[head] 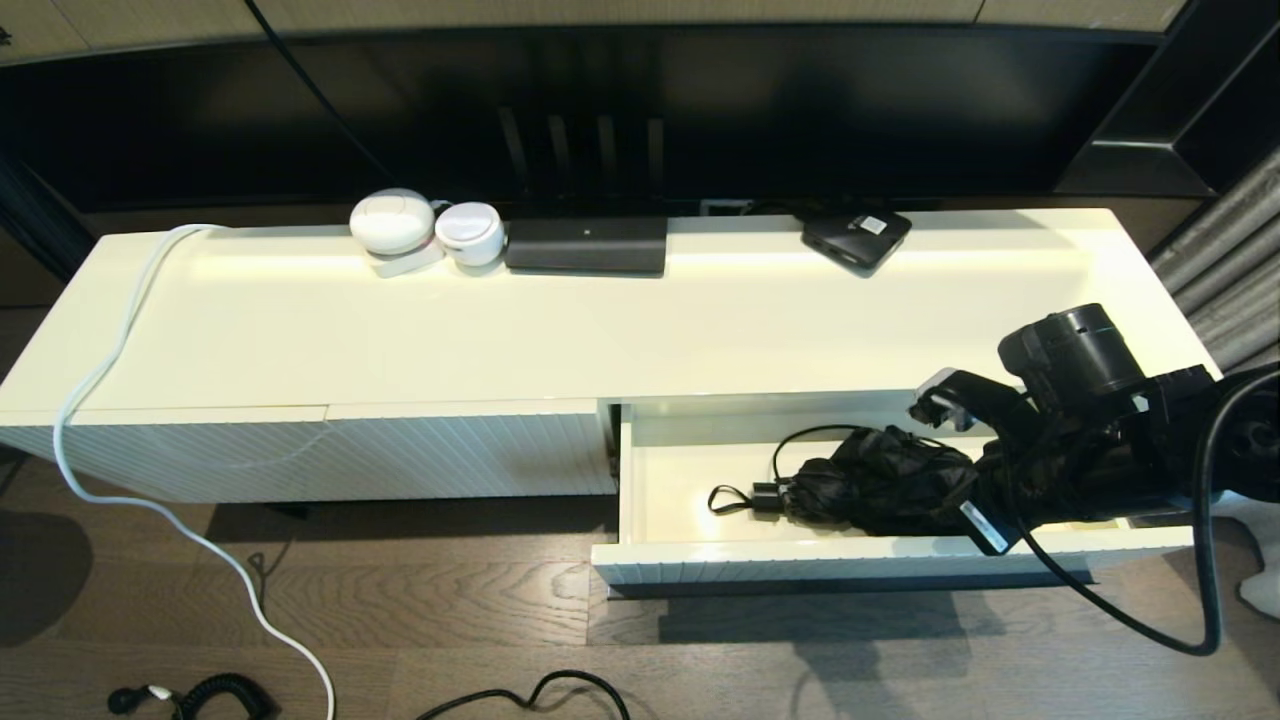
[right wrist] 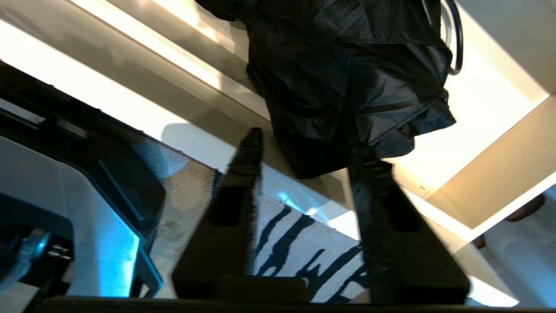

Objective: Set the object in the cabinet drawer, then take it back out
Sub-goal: Take the umbrella out of the drawer and put it on the table

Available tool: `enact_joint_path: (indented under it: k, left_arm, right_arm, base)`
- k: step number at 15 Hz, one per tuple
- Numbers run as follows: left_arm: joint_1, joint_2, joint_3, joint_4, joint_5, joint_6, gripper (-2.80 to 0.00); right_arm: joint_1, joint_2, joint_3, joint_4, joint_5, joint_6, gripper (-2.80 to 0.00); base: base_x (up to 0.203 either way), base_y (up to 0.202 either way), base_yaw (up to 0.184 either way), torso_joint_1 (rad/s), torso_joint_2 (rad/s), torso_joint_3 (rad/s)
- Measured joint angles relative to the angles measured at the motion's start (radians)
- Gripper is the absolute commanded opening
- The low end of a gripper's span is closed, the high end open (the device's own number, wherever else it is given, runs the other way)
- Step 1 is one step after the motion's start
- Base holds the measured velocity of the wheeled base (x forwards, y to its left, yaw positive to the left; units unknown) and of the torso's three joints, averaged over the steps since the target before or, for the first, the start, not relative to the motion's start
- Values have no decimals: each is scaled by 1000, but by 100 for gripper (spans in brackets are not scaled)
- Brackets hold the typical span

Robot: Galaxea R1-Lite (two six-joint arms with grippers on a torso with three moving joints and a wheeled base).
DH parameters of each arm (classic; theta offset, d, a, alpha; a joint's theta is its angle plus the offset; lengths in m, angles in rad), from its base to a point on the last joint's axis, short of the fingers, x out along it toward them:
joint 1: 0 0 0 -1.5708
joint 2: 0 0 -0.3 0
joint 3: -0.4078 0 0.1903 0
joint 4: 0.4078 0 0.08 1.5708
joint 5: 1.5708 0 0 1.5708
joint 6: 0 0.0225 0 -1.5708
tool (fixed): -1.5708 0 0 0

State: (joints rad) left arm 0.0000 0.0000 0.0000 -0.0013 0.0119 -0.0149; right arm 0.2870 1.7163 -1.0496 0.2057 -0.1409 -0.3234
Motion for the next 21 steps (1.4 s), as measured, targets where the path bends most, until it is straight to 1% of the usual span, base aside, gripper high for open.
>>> enact_joint_path:
  k: [4, 8, 12, 16, 21]
  left_arm:
    - [0, 0, 0, 0, 0, 0, 0]
    - [0, 0, 0, 0, 0, 0, 0]
    - [0, 0, 0, 0, 0, 0, 0]
    - [0, 0, 0, 0, 0, 0, 0]
    - [0, 0, 0, 0, 0, 0, 0]
  right_arm:
    - [5, -6, -5, 0, -12, 26, 0]
    - [4, 29, -40, -1, -25, 115, 0]
    - [6, 74, -74, 1, -22, 146, 0]
    - [17, 108, -103, 2, -19, 202, 0]
    - [25, 148, -135, 1, -14, 212, 0]
  base:
    - [0, 0, 0, 0, 0, 0]
    - [0, 0, 0, 0, 0, 0]
    - [0, 0, 0, 0, 0, 0]
    - [0, 0, 0, 0, 0, 0]
    - [0, 0, 0, 0, 0, 0]
